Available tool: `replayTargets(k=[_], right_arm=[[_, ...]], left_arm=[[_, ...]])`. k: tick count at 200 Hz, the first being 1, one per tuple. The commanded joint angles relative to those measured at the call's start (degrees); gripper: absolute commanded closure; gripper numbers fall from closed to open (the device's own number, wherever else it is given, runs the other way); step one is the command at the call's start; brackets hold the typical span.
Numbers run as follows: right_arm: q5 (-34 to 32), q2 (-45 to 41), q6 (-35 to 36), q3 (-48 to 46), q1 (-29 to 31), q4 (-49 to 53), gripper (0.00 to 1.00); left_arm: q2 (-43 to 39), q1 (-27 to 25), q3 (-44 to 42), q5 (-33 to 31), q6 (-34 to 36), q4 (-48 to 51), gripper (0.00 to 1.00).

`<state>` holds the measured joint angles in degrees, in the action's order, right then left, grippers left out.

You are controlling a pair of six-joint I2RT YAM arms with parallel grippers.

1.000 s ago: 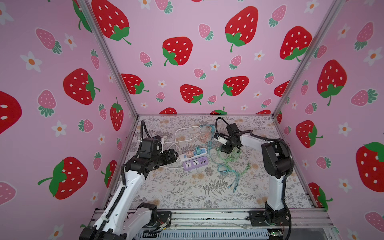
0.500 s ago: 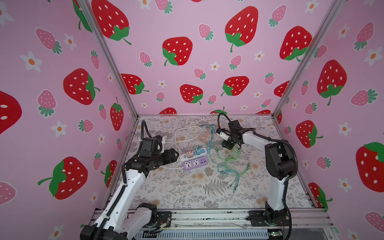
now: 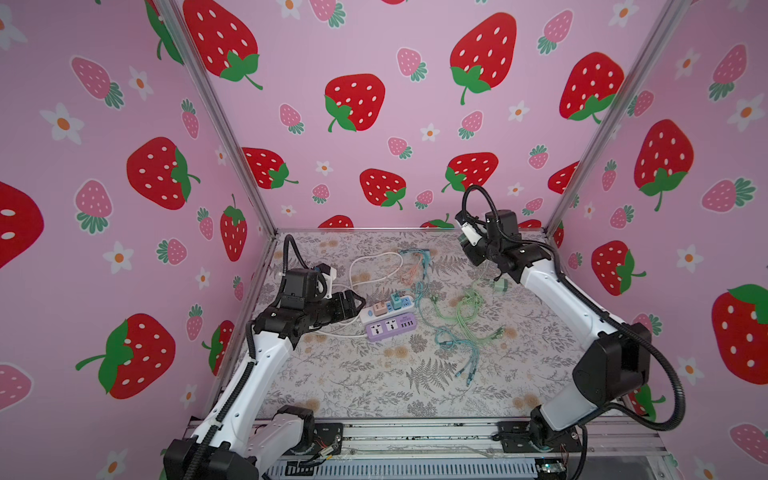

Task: Insert the plug
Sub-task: 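Lift the light-green charger with the right gripper and raise it above the table, then bring the light-green charger to the left gripper while it closes on the prongs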

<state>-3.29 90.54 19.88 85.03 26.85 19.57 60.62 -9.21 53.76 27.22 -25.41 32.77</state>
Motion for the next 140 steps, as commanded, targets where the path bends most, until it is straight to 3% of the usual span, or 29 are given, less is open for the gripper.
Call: replayTargets(k=[1, 63, 94, 140], right_arm=[[2.12, -4.55, -0.92, 0.9, 0.73, -3.13, 0.76], [11.11, -9.33, 1.9, -0.38, 4.48, -0.85, 0.76], [18.25, -13.03, 3.38, -8.77, 8.26, -3.78, 0.76], [23.05, -15.16, 1.07, -15.62, 13.29, -7.27, 0.76]], left_arm=[[0.54, 0.26, 2.87, 5.26, -0.94, -2.78, 0.18], [2.94, -1.44, 4.85, 16.72, -5.32, -11.78, 0.18], [5.24, -5.62, 7.84, 20.67, -6.4, -13.85, 0.18], [8.55, -12.05, 10.38, 23.02, -9.85, -18.7, 0.18]])
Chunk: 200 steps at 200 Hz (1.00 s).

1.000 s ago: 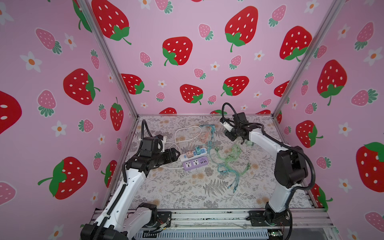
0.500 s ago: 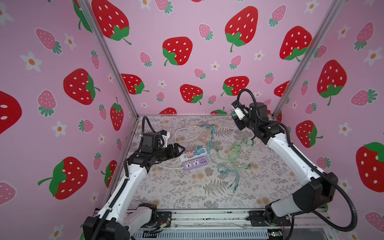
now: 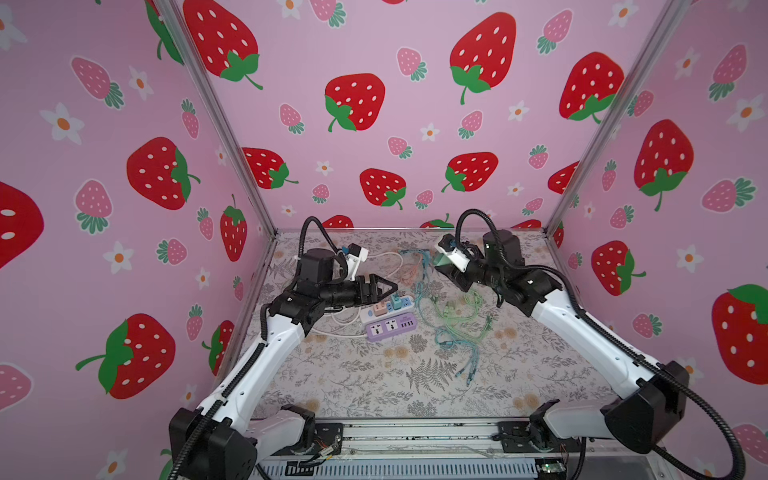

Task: Insert the plug
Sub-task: 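Bring the light-green charger to the left gripper while it closes on the prongs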

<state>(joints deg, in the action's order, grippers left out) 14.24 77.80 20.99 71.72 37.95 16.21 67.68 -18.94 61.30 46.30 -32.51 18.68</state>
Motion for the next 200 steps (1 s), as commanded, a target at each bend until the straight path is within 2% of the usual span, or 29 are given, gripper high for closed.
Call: replayTargets(k=[1, 45, 90, 152, 200], right_arm=[[5.62, -2.49, -0.06, -2.43, 2.24, -4.04, 0.76], [8.31, -2.4, 0.24, -3.61, 5.97, -3.56, 0.76], [9.56, -3.03, 0.88, -4.24, 8.05, -3.08, 0.76], [9.02, -2.49, 2.07, -3.57, 9.66, -1.45, 0.74], [8.62, -2.64, 2.13, -3.35, 10.5, -1.47, 0.73]], left_arm=[[1.58, -2.46, 2.89, 3.95, -2.83, -4.61, 0.18], [5.98, -6.64, 5.41, 4.41, -2.58, -4.26, 0.2], [7.64, -7.6, 6.31, 2.71, -2.38, -3.49, 0.25], [7.91, -7.56, 7.08, 1.86, -2.32, -2.53, 0.47], [7.99, -7.61, 6.82, 1.47, -2.12, -1.97, 0.58]])
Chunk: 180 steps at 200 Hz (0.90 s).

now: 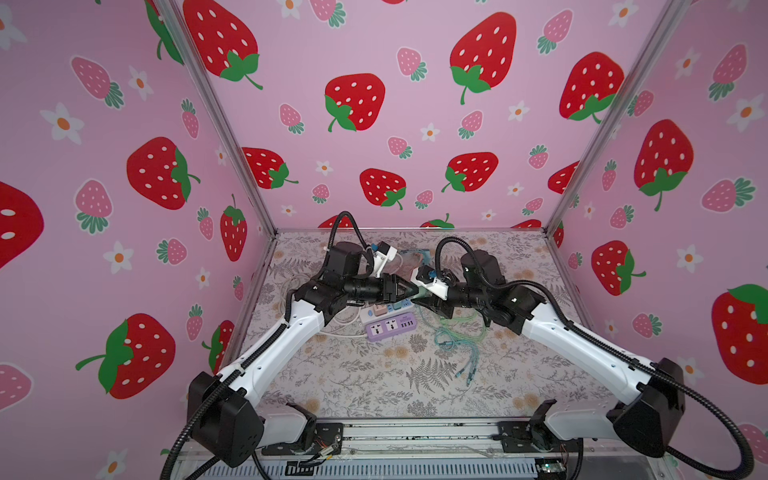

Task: Insert the plug

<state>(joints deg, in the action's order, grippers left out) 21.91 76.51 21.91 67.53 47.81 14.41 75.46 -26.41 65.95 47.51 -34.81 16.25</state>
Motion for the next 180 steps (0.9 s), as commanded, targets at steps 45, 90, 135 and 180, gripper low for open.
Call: replayTargets(k=[45, 90, 135, 180], right_arm=[[-0.28, -1.56, 0.03, 0.7, 1.48, -0.1, 0.65], [-5.58, -6.46, -6.94, -3.27, 1.42, -2.79, 0.42], [-10.84, -15.25, -20.73, -8.6, 1.18, -7.61, 0.26], [-7.06, -20.46, -41.01, -17.94, 0.63, -18.5, 0.29]], left_arm=[[-0.38, -0.12, 1.81, -0.42, 0.4, 0.3, 0.86], [-1.09, -0.12, 0.55, -2.29, 0.29, -0.96, 1.0], [-0.63, 0.24, -1.04, -3.59, -1.51, -5.4, 1.0], [-0.06, 0.23, -3.28, -1.28, -7.0, -17.76, 1.0]])
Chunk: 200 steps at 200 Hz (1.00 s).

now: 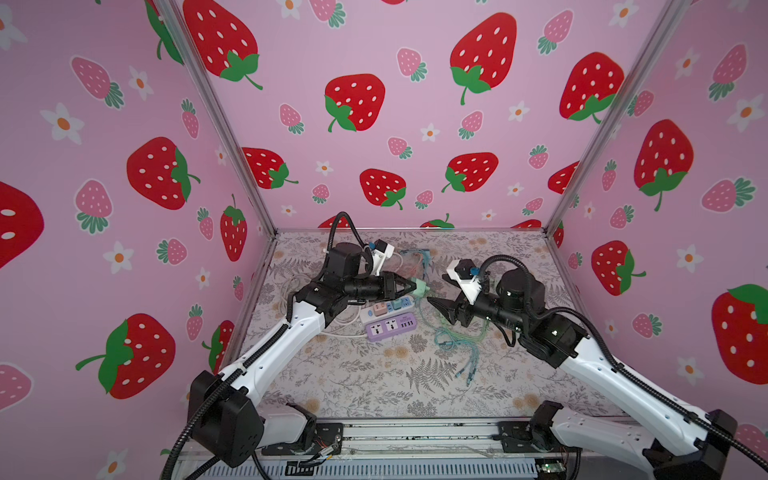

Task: Insert the plug

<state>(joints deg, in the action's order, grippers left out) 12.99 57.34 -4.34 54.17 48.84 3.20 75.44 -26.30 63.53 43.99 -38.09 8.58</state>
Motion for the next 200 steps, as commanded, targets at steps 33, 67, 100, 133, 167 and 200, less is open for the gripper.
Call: replayTargets(k=[33, 67, 100, 133, 167, 200], right_arm=[[4.46, -4.66, -26.36, -12.88, -0.76, -19.95, 0.3], [6.57, -7.4, -34.66, -19.48, -2.15, -33.3, 0.26], [8.42, -6.24, -40.6, -21.47, -4.02, -42.25, 0.23], [9.59, -2.69, -47.33, -22.0, -6.9, -49.72, 0.24], [11.82, 1.54, -52.32, -21.69, -8.95, -55.59, 0.26], [13.56, 4.42, -54.07, -21.06, -8.96, -59.79, 0.29]], left_arm=[[-0.1, 0.13, -2.11, 4.43, -7.0, -17.59, 1.0], [-0.39, 0.1, -3.79, 5.97, -10.45, -25.29, 1.0], [-0.2, 0.08, -5.39, 6.73, -14.29, -32.23, 1.0], [-0.25, -0.23, -6.19, 7.66, -16.44, -36.58, 1.0], [-0.82, -1.01, -6.68, 9.39, -16.63, -39.88, 1.0], [-1.14, -2.21, -6.61, 10.52, -15.94, -41.18, 1.0]])
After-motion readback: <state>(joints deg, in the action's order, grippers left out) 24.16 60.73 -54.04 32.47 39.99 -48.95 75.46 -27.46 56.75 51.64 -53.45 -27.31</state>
